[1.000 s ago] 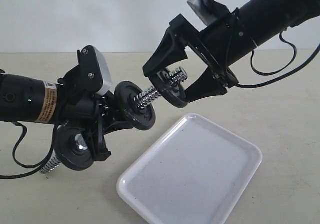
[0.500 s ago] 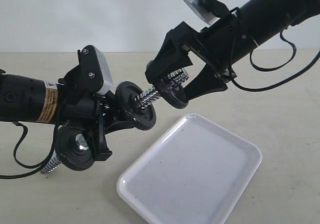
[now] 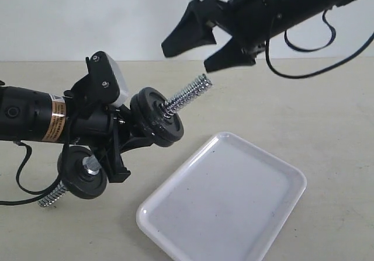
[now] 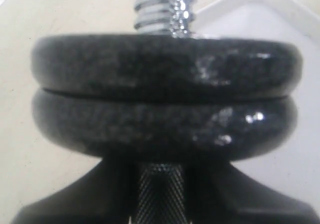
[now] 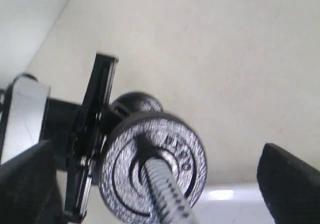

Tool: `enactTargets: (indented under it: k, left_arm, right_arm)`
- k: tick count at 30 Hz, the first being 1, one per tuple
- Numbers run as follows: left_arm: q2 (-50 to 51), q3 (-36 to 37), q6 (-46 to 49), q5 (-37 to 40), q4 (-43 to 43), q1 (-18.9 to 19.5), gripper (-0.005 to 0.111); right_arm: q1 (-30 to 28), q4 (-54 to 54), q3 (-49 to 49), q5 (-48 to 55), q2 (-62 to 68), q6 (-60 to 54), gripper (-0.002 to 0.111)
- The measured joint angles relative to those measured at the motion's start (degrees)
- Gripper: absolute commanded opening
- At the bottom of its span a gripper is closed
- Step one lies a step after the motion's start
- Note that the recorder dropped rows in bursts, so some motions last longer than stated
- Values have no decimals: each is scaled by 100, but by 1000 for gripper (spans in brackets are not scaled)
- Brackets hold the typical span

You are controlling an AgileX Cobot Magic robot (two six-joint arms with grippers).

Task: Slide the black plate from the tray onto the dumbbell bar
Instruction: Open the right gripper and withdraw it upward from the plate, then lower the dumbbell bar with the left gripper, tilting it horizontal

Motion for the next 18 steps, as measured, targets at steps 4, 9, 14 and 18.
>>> enactTargets:
  k: [4,9,14,18]
  left_arm:
    - [0,0,-38,64,0,0,4]
    - [0,0,-128,113,-9,0,4]
    - [0,0,-214,137,-9,0,4]
    - [0,0,-385,157,-13,0,4]
  right_arm:
    - [-269,49,-646,-441,-9,-349,104]
    - [-849,63,-1262,-1088,-39,-492,104]
    - [-1473,75,-1415,-1243,-50,-392,104]
    - [-1850,75,-1415,-854,-62,-470,104]
